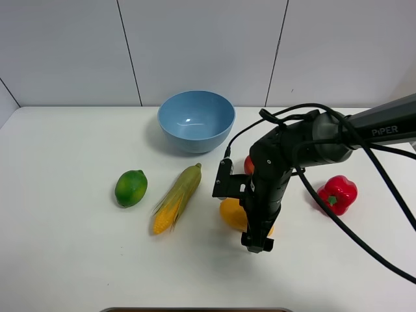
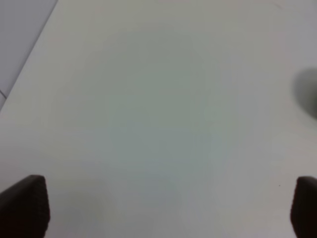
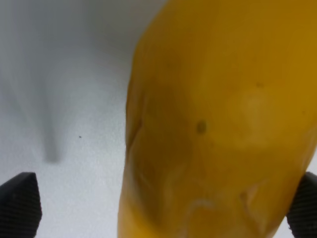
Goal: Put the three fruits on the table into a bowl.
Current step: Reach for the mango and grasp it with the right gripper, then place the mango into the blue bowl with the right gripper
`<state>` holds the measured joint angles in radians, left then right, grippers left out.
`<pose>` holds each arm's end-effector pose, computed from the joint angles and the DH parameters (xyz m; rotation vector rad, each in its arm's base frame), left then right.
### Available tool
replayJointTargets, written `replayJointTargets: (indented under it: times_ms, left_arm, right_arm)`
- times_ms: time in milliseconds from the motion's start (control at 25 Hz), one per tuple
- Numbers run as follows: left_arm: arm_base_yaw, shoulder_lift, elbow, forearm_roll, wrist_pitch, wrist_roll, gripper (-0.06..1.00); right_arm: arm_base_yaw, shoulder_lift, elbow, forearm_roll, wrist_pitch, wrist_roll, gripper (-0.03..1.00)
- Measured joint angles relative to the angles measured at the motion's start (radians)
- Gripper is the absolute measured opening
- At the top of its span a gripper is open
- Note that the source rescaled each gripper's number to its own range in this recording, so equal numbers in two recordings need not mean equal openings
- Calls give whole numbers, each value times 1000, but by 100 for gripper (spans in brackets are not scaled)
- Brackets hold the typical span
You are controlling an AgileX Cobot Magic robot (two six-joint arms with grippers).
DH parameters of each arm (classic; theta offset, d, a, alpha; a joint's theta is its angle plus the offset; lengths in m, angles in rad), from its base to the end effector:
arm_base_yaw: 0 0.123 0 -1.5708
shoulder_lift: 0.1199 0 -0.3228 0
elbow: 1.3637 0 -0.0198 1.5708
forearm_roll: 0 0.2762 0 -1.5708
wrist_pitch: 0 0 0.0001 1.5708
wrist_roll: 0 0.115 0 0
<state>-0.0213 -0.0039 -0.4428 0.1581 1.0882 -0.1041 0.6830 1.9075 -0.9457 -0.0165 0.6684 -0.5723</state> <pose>0.0045 0.0160 0.2584 -0.0925 2.1141 0.1176 0.2627 0.2122 0.0986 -1.8443 2.5081 -0.0138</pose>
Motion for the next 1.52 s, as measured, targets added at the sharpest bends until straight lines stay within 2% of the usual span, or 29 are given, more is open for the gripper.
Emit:
replayJointTargets:
  times_ms: [120, 160, 200, 240, 280, 320, 360, 1520]
  left_arm:
    - [0, 0, 0, 0, 0, 0, 100]
    - [0, 0, 0, 0, 0, 0, 100]
    - [0, 0, 0, 0, 0, 0, 100]
    - [0, 0, 0, 0, 0, 0, 100]
    - [0, 0, 0, 0, 0, 0, 100]
    - [0, 0, 0, 0, 0, 0, 100]
    - [0, 0, 0, 0, 0, 0, 100]
    - [0, 0, 0, 0, 0, 0, 100]
  right_arm:
    - [0, 0, 0, 0, 0, 0, 99]
    - [0, 0, 0, 1, 0, 0, 96]
    - [0, 0, 0, 2, 0, 0, 87]
    - [0, 0, 0, 3, 0, 0, 73]
    - [0, 0, 0, 3, 0, 0, 52]
    - [0, 0, 0, 3, 0, 0, 31]
    - [0, 0, 0, 4, 0, 0, 1]
    - [0, 0, 0, 0, 5, 0, 0]
